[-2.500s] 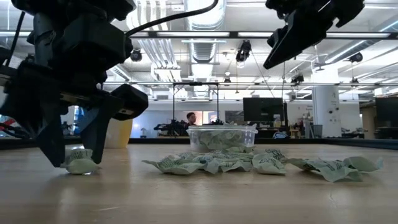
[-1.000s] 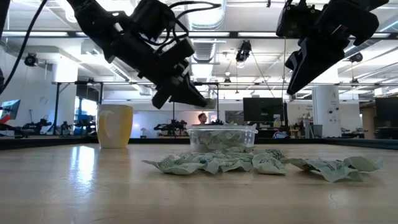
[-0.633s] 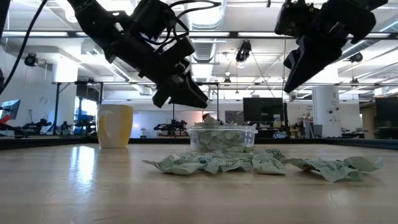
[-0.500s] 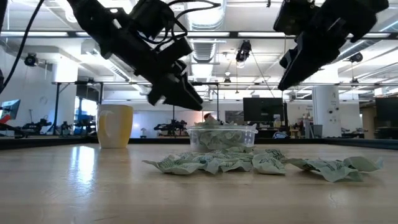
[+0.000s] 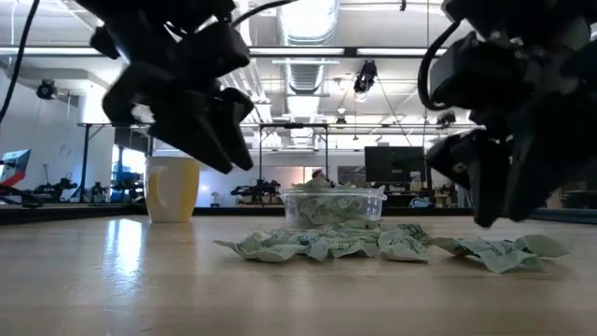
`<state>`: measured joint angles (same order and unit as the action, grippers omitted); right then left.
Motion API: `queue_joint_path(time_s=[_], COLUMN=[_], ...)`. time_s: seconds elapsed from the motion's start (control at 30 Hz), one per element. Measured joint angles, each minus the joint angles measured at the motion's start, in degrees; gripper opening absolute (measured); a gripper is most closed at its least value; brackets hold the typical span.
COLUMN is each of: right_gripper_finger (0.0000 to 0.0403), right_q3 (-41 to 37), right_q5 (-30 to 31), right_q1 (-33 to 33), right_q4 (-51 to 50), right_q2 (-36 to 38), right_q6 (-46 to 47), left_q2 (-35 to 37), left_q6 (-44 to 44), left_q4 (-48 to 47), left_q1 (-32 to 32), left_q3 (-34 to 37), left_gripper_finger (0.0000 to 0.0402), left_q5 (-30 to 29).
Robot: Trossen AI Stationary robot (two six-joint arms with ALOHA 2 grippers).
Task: Pick and place Stevia / Truvia into bins
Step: Put the stevia packet into the transparent bin
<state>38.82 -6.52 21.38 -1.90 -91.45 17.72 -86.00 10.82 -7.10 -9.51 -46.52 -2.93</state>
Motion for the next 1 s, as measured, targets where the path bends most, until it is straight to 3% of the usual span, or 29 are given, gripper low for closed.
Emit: queue_joint_path(time_s=[0.17, 0.47, 1.0], right_gripper_finger=[0.0136, 0.0157, 0.015], right_q3=[2.34, 3.27, 3.16], right_q5=[0.0, 0.09, 1.34], right_q1=[1.17, 1.38, 1.98], right_q4=[-0.18, -0.28, -0.34], right_q2=[-3.91, -4.36, -6.54], right_q6=[1.57, 1.85, 5.92], left_q2=[-0.39, -0.33, -0.33], left_q6=[-0.05, -0.78, -1.63], left_q4=[-0.06, 0.11, 0.12], left_q1=[-2.25, -2.54, -2.54], left_q3=[0.12, 0.22, 0.83], left_gripper_finger=[0.0185, 0.0185, 0.0185], left_q5=[-0.03, -0.12, -0.1])
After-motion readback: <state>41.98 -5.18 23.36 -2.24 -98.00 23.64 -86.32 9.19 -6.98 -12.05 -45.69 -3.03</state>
